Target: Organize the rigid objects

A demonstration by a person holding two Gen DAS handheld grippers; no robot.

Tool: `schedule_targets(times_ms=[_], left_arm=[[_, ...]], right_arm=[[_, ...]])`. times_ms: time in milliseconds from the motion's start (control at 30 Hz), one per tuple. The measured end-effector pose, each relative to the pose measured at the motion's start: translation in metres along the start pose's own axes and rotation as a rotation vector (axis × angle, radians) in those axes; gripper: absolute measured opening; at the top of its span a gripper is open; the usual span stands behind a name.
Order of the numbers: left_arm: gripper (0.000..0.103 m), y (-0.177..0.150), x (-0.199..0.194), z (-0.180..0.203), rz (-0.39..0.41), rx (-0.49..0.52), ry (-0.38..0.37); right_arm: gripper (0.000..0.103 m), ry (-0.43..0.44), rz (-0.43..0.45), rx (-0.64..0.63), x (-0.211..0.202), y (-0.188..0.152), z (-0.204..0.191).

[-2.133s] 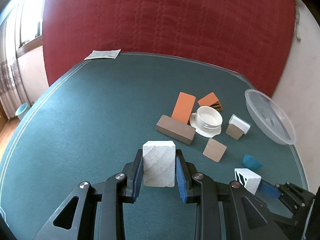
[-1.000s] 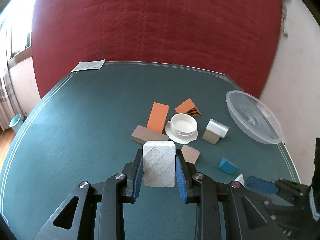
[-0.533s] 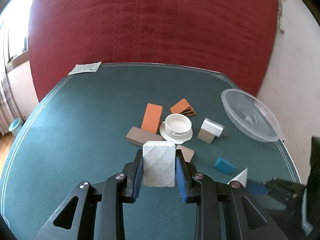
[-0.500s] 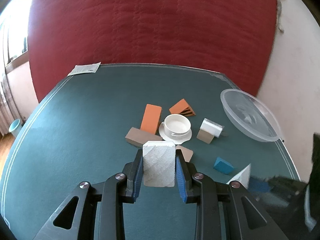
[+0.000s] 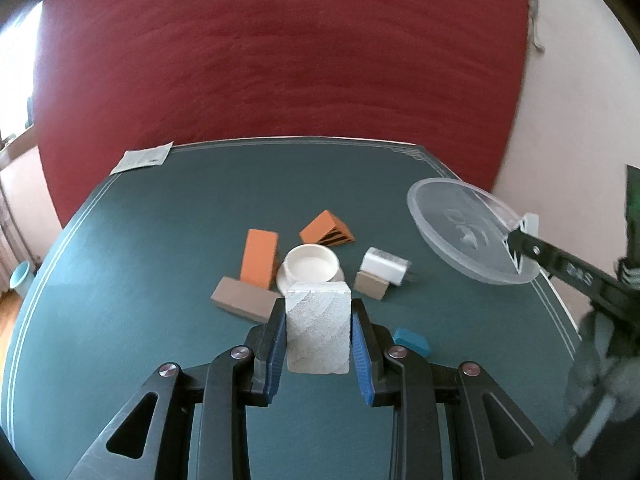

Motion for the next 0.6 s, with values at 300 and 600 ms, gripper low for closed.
schedule_targets(times_ms=[300, 600], left_arm=[[0.031, 0.008, 0.013, 0.039, -0.007, 0.058, -0.026], [0.031, 0.021, 0.034, 0.089, -0.011, 0.097, -0.102]], right_arm=[[0.035, -0.075, -0.004, 0.099, 0.033, -0.006, 0.046], [0.036, -0.184, 0.033, 0.125, 0.025, -0.012, 0.058]])
Point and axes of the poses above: each gripper's, at about its wrist camera, not at the fingertips, and x roughly the way its jaws point, z to its right, y to its top, the point moved 7 cm from there along x, roughly the way its jaws point, and after that the axes turned 13 degrees about -x, right-handed, at the moved point
